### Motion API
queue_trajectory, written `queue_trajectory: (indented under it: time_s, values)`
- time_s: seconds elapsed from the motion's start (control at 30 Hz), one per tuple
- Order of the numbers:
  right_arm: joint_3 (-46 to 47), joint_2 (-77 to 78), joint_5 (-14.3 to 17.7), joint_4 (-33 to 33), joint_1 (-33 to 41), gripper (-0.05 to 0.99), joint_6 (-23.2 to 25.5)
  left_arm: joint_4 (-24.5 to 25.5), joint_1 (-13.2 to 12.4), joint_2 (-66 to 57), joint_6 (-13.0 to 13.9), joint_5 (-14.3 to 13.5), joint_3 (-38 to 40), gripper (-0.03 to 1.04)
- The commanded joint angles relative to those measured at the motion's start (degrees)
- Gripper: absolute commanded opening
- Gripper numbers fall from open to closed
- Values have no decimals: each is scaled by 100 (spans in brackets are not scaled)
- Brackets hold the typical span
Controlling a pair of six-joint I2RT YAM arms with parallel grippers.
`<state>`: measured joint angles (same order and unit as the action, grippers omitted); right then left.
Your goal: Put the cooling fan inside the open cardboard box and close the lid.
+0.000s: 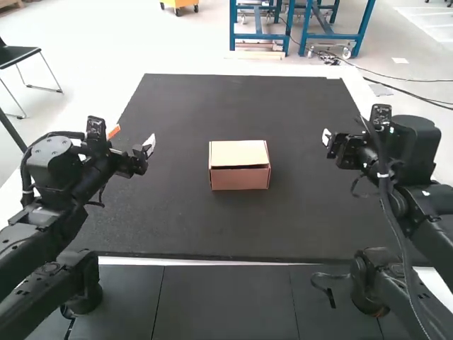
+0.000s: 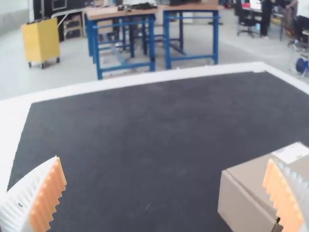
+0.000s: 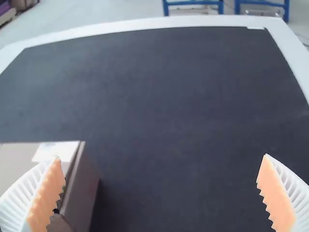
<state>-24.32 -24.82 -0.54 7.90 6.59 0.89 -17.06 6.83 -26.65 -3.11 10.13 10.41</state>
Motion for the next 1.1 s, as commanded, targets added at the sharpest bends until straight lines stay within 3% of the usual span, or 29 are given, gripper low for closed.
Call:
queue_trajectory:
  time_s: [0.0,0.2,0.27,0.4,0.6,0.67,0.77,0.9,1.0,1.07]
  values:
    - [32,205,62,-430,-211,91,-379,-316,-129,248,118,103,-154,96]
    - [709,329,71,-1484,-404,91,-669,-940,-191,582,127,147,-593,96]
    - [902,496,71,-1889,-360,91,-669,-957,-191,732,127,147,-725,96]
    - [1693,1032,1,-2065,-220,91,-704,-896,-182,1312,74,209,-1050,96]
    - [2432,2139,1,-2108,-176,91,-625,414,-173,2727,109,173,-1059,96]
    - [2423,2579,-254,-1528,-176,91,-510,467,-191,2613,109,253,-1050,96]
    - [2423,2447,-342,-1370,-149,91,-194,1020,-200,2674,320,253,-1050,96]
    - [2423,2464,106,-913,53,91,-185,1381,-261,2674,329,244,-1050,96]
    - [2423,2473,203,-852,123,91,-185,1785,-375,2674,285,244,-1050,96]
    - [2423,2473,203,-860,132,91,-203,1794,-481,2674,285,244,-1050,96]
